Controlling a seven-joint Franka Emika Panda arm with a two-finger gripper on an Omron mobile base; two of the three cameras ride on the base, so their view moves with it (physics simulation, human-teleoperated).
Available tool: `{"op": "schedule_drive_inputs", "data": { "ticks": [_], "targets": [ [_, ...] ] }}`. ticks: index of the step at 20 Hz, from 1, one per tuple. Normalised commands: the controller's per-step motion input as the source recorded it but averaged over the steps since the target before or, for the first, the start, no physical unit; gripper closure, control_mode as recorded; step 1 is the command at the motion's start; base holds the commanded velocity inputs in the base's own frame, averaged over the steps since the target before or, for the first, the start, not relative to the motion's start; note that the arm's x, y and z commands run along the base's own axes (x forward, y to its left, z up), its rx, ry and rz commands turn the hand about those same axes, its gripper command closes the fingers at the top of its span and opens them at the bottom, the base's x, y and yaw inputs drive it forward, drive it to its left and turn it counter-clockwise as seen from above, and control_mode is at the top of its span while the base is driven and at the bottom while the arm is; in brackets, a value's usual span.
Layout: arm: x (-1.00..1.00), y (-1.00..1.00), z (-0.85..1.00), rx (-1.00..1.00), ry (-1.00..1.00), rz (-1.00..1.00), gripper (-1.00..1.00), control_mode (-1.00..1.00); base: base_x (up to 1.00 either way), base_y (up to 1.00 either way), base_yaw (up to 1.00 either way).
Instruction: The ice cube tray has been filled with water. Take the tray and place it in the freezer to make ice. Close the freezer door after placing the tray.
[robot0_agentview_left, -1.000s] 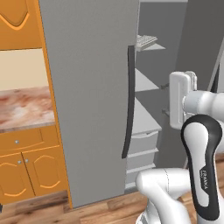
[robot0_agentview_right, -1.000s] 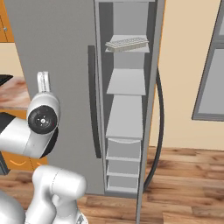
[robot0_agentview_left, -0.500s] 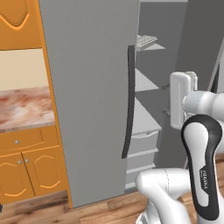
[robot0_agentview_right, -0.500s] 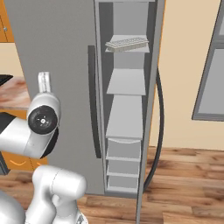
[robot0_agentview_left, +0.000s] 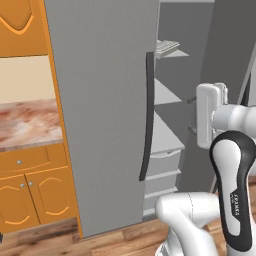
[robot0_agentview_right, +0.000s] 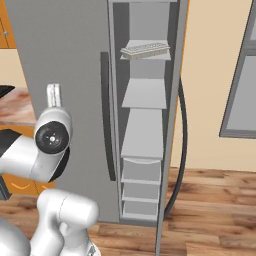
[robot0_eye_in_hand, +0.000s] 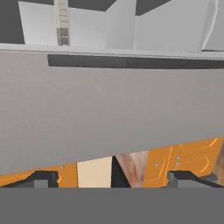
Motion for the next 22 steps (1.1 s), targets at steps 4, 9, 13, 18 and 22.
{"op": "schedule_drive_inputs", "data": {
  "ticks": [4, 9, 13, 18, 22],
  "targets": [
    [-0.26, -0.21, 0.00, 0.00, 0.00, 0.00, -1.00, -1.00, 0.00, 0.00, 0.00],
    [-0.24, -0.36, 0.00, 0.00, 0.00, -0.06, -1.00, -1.00, 0.00, 0.00, 0.00],
    [-0.38, -0.50, 0.00, 0.00, 0.00, -0.10, -1.00, -1.00, 0.00, 0.00, 0.00],
    [-0.22, -0.79, 0.00, 0.01, 0.00, -0.07, -1.00, -1.00, 0.00, 0.00, 0.00],
    [-0.30, -0.80, 0.00, 0.03, -0.01, 0.00, -1.00, -1.00, 0.00, 0.00, 0.00]
  ]
}}
